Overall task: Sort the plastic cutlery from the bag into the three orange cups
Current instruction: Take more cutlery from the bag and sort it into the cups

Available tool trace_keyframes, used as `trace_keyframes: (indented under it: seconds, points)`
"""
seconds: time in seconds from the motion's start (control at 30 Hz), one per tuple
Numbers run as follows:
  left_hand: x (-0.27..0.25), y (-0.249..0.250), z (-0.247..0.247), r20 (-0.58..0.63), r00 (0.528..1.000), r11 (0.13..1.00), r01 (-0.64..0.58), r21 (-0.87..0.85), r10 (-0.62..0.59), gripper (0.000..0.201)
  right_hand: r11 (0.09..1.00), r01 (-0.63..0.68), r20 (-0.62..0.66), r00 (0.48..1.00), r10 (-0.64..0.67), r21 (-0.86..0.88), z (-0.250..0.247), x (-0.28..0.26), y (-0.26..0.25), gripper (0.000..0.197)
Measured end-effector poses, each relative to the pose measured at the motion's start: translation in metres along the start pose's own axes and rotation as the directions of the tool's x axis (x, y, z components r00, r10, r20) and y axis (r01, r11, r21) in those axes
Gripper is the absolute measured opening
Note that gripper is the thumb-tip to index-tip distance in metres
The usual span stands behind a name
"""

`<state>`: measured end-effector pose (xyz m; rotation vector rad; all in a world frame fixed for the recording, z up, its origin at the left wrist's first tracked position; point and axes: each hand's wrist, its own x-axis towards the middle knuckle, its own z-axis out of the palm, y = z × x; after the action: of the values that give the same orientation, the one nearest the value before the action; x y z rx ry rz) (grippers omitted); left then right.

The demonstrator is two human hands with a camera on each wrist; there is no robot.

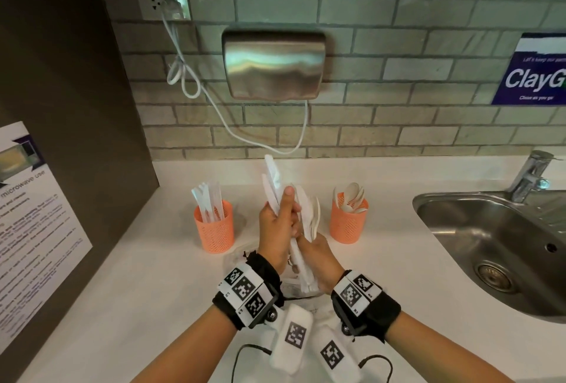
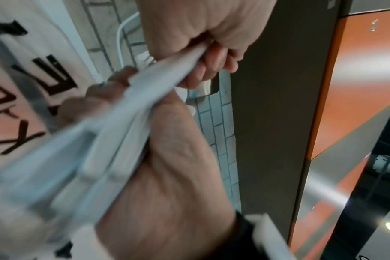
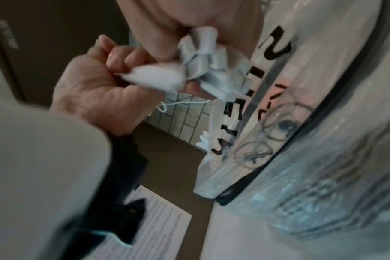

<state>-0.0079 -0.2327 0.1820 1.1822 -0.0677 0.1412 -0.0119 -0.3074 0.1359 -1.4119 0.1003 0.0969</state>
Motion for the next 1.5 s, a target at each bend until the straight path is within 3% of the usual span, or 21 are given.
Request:
trace_keyframes:
  seconds: [0.1,0.23,0.33,0.47,0.7,0.83,0.93,1.1,1.23,1.3,1.37,1.5]
  points:
    - [0.008,0.006,-0.005,0.005,1.0,0.985,-0.028,0.17,0.028,0.038,0.978,0.156,0.002,0.988,-0.158,-0.142,-0.005,0.0,0.003,0.016]
    - [0.016,0.0,-0.015,0.071,0.988,0.851,-0.154,0.502,0.137,0.015,0.948,0.229,-0.064,0.966,-0.249,-0.223,-0.011,0.007,0.009,0.013]
    - [0.013,-0.006,-0.018,0.122,0.98,0.765,-0.2,0.613,0.159,0.016,0.934,0.239,-0.074,0.961,-0.267,-0.264,-0.013,0.01,0.01,0.013]
    - [0.017,-0.007,-0.016,0.094,0.979,0.724,-0.198,0.661,0.182,0.023,0.909,0.248,-0.043,0.96,-0.278,-0.335,-0.016,0.011,0.016,0.017]
    - [0.023,-0.015,-0.014,0.046,0.997,0.742,-0.081,0.665,0.067,0.026,0.865,0.231,-0.023,0.963,-0.269,-0.445,-0.022,0.009,0.02,0.012]
    - [0.026,-0.02,-0.016,0.064,0.998,0.765,-0.059,0.641,0.024,0.019,0.889,0.2,-0.029,0.972,-0.232,-0.411,-0.022,0.008,0.019,0.013]
    - [0.027,-0.016,-0.014,0.038,0.998,0.803,-0.057,0.593,0.043,0.028,0.902,0.18,-0.016,0.979,-0.203,-0.393,-0.024,0.01,0.017,0.015]
    - [0.034,0.004,-0.017,-0.157,0.982,0.941,-0.043,0.336,0.101,0.014,0.894,0.173,0.06,0.985,-0.163,-0.412,-0.028,0.003,0.018,0.017]
    - [0.048,0.016,-0.032,-0.345,0.934,0.983,-0.031,0.181,0.093,0.023,0.918,0.183,0.09,0.983,-0.161,-0.353,-0.032,0.0,0.018,0.013]
    - [0.05,0.015,-0.039,-0.324,0.946,0.996,0.029,0.086,0.0,0.024,0.943,0.161,0.073,0.987,-0.145,-0.292,-0.034,0.0,0.016,0.011]
    - [0.046,0.014,-0.043,-0.226,0.968,0.993,0.119,0.017,-0.112,0.015,0.969,0.121,0.074,0.991,-0.108,-0.217,-0.035,0.001,0.015,0.009]
    - [0.03,0.013,-0.044,-0.025,0.983,0.934,0.178,0.309,-0.179,0.009,0.99,0.064,0.117,0.992,-0.049,-0.126,-0.036,0.002,0.013,0.011]
